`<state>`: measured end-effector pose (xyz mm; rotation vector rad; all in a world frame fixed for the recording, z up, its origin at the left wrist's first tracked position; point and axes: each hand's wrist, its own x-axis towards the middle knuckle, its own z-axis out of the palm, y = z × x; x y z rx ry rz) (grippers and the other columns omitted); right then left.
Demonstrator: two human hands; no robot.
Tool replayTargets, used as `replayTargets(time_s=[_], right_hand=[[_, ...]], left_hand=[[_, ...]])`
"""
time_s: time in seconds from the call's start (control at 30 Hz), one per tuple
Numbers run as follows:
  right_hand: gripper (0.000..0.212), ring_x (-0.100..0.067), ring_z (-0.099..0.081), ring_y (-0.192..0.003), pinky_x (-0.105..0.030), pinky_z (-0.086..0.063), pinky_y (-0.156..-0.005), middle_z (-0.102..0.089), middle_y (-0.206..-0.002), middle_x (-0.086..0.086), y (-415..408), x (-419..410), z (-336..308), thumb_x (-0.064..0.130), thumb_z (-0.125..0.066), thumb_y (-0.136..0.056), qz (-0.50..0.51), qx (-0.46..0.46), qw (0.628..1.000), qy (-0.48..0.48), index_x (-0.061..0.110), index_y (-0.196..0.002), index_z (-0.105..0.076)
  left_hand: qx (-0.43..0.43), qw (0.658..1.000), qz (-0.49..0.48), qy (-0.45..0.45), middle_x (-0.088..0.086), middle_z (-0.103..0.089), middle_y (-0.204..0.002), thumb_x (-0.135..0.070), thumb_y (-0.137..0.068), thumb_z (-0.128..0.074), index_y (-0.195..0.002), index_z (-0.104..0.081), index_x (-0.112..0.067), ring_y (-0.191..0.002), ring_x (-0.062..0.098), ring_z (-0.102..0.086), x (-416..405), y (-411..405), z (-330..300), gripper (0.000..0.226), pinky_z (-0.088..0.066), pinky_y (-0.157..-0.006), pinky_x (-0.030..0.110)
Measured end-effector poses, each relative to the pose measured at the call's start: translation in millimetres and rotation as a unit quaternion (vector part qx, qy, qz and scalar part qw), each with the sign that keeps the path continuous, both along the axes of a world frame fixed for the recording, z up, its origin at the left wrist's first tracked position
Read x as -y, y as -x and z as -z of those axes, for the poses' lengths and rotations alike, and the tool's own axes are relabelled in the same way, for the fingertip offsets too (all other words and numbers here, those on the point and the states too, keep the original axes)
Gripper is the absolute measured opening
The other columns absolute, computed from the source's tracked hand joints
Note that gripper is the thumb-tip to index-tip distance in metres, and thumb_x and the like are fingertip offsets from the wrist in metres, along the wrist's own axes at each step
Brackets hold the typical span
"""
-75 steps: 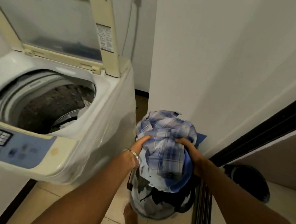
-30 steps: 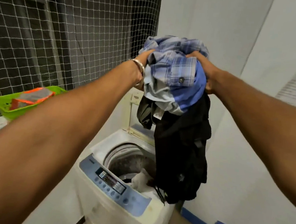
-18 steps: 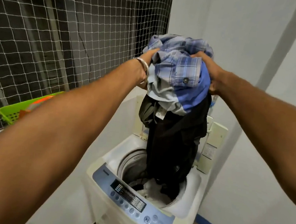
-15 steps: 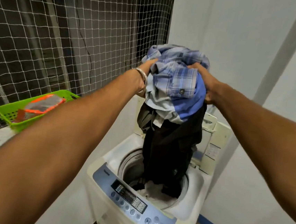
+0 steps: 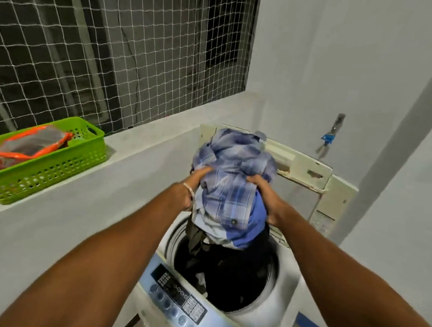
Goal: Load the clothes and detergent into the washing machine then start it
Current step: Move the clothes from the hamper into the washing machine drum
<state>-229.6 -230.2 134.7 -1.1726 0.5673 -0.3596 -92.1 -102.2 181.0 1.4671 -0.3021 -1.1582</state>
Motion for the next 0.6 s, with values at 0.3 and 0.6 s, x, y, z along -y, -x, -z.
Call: replayTargets(time_s=[0.3, 0.6], right_hand=[[0.035, -0.031, -0.068, -0.103, -0.038, -0.051, -0.089, -0.071, -0.113, -0.016, -2, 3, 97, 0.026, -0.061, -0.090, 0.096, -0.081, 0.991, -0.040, 0.011, -0.121, -0.067], [0.040, -0.023, -0.059, -0.084, -0.028, -0.055, -0.070, -0.063, -0.100, -0.018, 0, -22, 172, 0.020, -0.079, -0.063, 0.154, -0.314, 0.936, 0.035, 0.006, -0.096, -0.063]], left_hand=[[-0.057, 0.994, 0.055, -0.070, -0.002, -0.053, -0.120, -0.037, -0.095, -0.051, -0.123, -0.051, -0.021, -0.122, 0.030, -0.053, 11, -21, 87, 0.032, -0.047, -0.086, 0.039], [0.052, 0.975, 0.074, -0.202, 0.013, -0.061, -0.120, -0.038, -0.068, -0.081, -0.125, -0.055, -0.006, -0.107, 0.028, -0.059, 26, -54, 248, 0.070, -0.052, -0.091, 0.042]])
